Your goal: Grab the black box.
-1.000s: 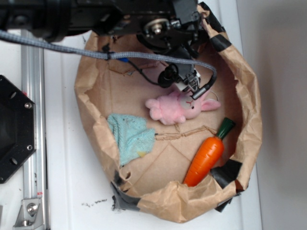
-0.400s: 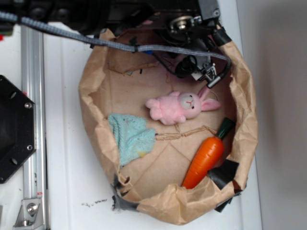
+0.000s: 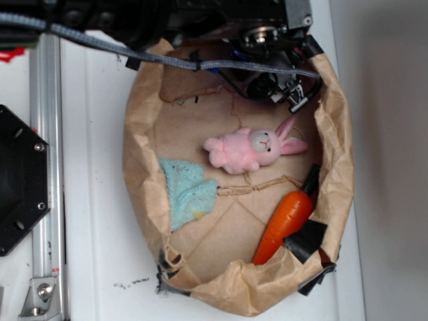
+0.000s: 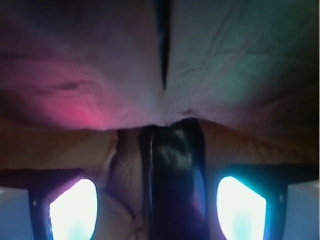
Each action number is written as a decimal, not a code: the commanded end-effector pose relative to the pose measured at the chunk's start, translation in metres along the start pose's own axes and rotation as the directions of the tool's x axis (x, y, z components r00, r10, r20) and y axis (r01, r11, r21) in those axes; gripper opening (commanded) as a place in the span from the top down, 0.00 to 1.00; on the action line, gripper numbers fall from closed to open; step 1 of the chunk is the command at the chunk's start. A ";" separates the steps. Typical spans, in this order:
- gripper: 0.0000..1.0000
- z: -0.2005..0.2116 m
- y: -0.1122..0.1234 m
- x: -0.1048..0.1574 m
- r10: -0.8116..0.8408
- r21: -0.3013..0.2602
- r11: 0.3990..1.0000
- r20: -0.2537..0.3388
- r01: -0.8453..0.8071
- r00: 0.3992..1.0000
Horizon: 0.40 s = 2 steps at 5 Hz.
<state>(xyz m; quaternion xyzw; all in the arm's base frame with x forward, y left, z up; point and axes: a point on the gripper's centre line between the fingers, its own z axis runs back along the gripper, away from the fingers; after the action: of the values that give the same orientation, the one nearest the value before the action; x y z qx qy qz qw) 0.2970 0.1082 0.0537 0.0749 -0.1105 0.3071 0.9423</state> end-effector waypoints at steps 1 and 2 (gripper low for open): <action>1.00 -0.001 0.004 0.010 0.019 -0.011 1.000 0.049 -0.018 0.999; 1.00 0.002 0.001 0.009 0.016 -0.012 1.000 0.052 -0.016 0.999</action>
<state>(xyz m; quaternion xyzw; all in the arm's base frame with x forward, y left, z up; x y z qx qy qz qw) 0.2995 0.1094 0.0382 0.0778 -0.1044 0.3085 0.9423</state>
